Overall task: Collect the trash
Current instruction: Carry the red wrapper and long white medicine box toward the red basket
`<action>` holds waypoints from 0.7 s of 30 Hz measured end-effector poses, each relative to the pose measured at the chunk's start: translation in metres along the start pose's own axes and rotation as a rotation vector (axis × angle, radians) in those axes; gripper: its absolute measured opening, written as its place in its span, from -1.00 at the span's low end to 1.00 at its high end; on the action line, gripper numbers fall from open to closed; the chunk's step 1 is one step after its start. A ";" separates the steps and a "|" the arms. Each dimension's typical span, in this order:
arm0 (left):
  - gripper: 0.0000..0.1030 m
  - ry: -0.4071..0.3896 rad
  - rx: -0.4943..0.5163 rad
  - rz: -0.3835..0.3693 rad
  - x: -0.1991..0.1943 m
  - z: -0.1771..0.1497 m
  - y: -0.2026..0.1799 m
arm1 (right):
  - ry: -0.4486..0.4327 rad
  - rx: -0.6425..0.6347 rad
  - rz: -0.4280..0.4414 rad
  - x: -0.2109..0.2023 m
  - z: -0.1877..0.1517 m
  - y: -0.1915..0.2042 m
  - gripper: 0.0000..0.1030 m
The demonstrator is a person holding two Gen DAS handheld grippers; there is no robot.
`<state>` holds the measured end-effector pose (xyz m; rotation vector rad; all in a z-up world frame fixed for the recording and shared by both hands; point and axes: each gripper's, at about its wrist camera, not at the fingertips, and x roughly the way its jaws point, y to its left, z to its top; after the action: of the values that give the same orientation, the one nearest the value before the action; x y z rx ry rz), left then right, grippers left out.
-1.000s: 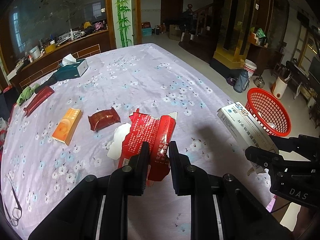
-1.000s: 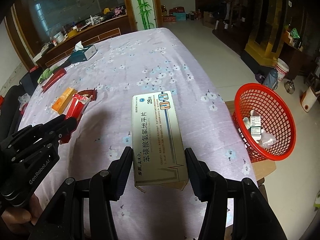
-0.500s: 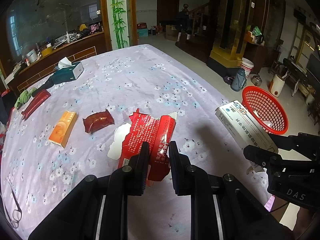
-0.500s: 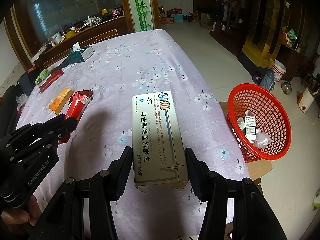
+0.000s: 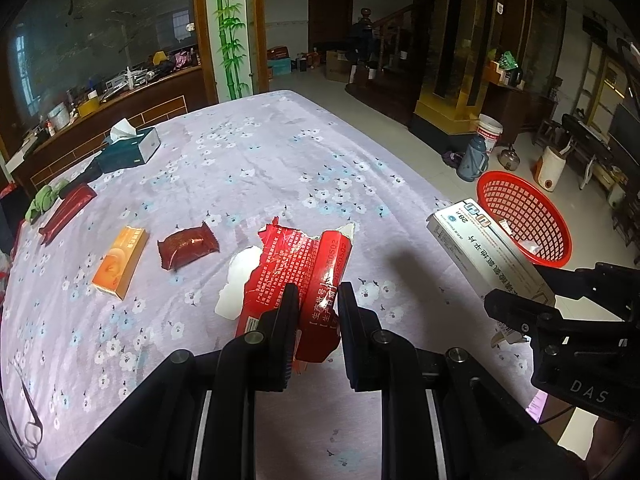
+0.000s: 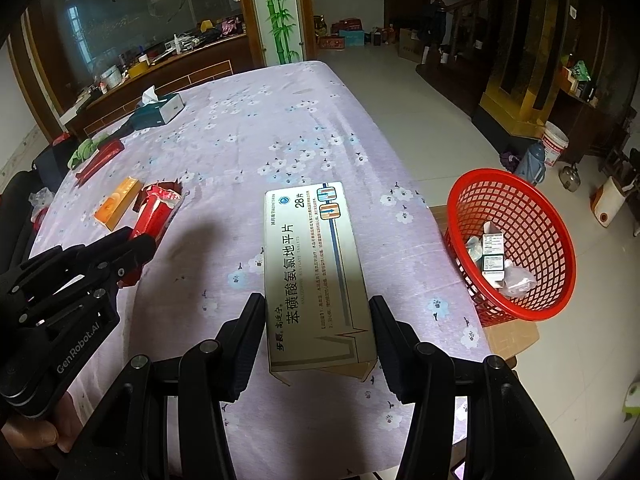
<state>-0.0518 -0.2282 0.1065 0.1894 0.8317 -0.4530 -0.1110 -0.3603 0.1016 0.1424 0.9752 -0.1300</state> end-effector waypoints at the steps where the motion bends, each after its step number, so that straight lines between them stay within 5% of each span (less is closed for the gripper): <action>1: -0.64 0.000 0.002 -0.001 0.000 0.000 -0.001 | 0.000 0.000 -0.001 0.000 0.000 0.000 0.10; 21: -0.64 0.008 0.020 -0.020 0.004 -0.002 -0.011 | 0.001 0.016 -0.025 -0.004 -0.007 -0.008 0.10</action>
<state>-0.0562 -0.2386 0.1022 0.2012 0.8381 -0.4799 -0.1206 -0.3668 0.1007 0.1446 0.9770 -0.1603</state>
